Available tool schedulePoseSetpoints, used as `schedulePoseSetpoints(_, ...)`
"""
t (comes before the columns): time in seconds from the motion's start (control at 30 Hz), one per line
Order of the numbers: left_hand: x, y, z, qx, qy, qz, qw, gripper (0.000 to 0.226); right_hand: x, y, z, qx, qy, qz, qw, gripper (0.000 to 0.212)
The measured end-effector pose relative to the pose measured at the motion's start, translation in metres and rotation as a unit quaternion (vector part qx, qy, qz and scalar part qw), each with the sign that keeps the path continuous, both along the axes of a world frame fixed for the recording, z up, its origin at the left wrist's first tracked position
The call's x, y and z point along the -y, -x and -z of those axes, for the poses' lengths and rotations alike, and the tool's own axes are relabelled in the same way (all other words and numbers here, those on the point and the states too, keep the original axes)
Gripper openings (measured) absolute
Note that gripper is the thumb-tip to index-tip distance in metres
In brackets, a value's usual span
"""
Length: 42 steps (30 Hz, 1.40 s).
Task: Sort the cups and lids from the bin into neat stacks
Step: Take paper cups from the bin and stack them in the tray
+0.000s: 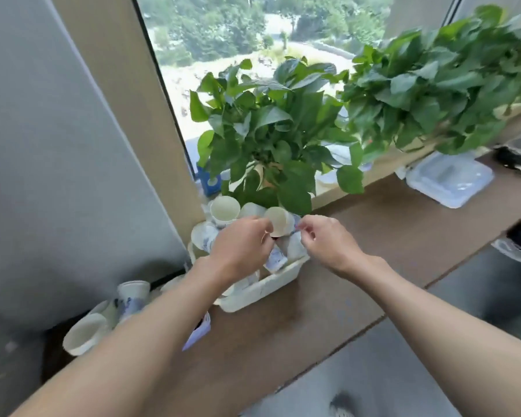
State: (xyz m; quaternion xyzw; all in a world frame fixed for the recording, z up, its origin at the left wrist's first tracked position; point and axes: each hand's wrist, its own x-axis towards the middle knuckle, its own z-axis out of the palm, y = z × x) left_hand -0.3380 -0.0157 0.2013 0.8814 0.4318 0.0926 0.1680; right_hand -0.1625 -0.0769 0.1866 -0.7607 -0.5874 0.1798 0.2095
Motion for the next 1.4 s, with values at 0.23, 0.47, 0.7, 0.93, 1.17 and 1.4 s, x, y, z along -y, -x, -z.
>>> schedulePoseSetpoints(0.23,-0.008,0.008,0.032,0.026,-0.057,-0.161,0.985,0.029,-0.064,-0.017,0.025,0.041,-0.056,-0.181,0.981,0.036)
schedulePoseSetpoints(0.47,-0.004,0.009,0.078,0.033,-0.124,-0.229,0.965,0.058,-0.071,-0.032,0.055,0.062,-0.129,-0.236,0.961,0.046)
schedulePoseSetpoints(0.7,-0.008,0.007,0.107,0.057,-0.186,-0.257,0.947,0.077,-0.084,-0.040,0.083,0.067,-0.213,-0.246,0.943,0.057)
schedulePoseSetpoints(0.93,0.000,-0.006,0.110,0.051,-0.211,-0.247,0.944,0.075,-0.066,-0.048,0.097,0.049,-0.235,-0.233,0.942,0.059)
schedulePoseSetpoints(1.17,0.003,-0.013,0.112,0.130,-0.208,-0.223,0.943,0.069,-0.062,-0.052,0.096,0.074,-0.230,-0.222,0.945,0.060)
schedulePoseSetpoints(1.4,0.007,-0.012,0.108,0.120,-0.214,-0.207,0.947,0.070,-0.079,-0.041,0.097,0.156,-0.203,-0.223,0.941,0.034)
